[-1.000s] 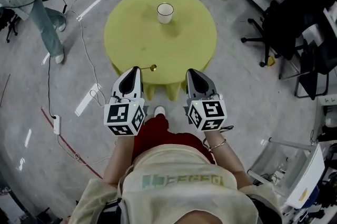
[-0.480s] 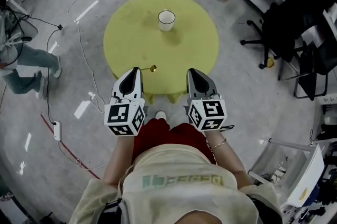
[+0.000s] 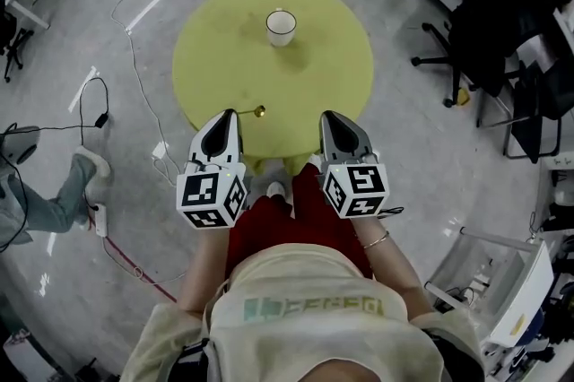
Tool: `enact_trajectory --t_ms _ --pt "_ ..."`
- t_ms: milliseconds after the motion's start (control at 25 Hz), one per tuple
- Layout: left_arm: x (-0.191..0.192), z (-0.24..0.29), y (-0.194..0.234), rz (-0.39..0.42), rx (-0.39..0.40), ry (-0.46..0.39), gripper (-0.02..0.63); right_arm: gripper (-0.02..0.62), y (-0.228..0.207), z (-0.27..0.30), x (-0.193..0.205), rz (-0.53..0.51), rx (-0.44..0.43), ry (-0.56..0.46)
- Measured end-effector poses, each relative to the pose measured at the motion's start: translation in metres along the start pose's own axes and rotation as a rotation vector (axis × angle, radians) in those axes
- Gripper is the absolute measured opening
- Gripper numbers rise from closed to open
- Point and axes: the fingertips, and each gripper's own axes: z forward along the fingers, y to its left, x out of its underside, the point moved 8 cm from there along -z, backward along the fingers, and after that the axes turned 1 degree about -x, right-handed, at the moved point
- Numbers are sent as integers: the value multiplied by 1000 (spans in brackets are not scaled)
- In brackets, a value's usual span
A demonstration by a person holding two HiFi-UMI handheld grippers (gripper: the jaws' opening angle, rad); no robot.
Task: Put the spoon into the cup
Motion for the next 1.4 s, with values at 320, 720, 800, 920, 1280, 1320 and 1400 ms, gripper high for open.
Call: enact_trajectory --t_ms 320,720,800,920,1280,1320,1400 --pt "-8 29 -4 -6 -33 -21 26 37 -23 28 -12 -16 -44 -5" --pt "-23 79 -14 -20 -84 -36 26 37 -66 71 -32 -30 -93 -1" --pt "-25 90 -14 -22 -93 -38 26 37 -74 81 -34 -30 -103 2" --pt "-30 107 -15 -22 -109 -42 26 37 -87 95 -39 -33 -118 9" --pt "-50 158 -22 -10 -159 -65 26 37 -128 132 -47 -26 -159 25" --pt "-54 163 -22 -9 -163 -68 26 37 -131 136 -49 -26 -164 28" --pt "-61 173 -22 -11 -171 -75 26 37 -136 145 -52 -29 -177 34"
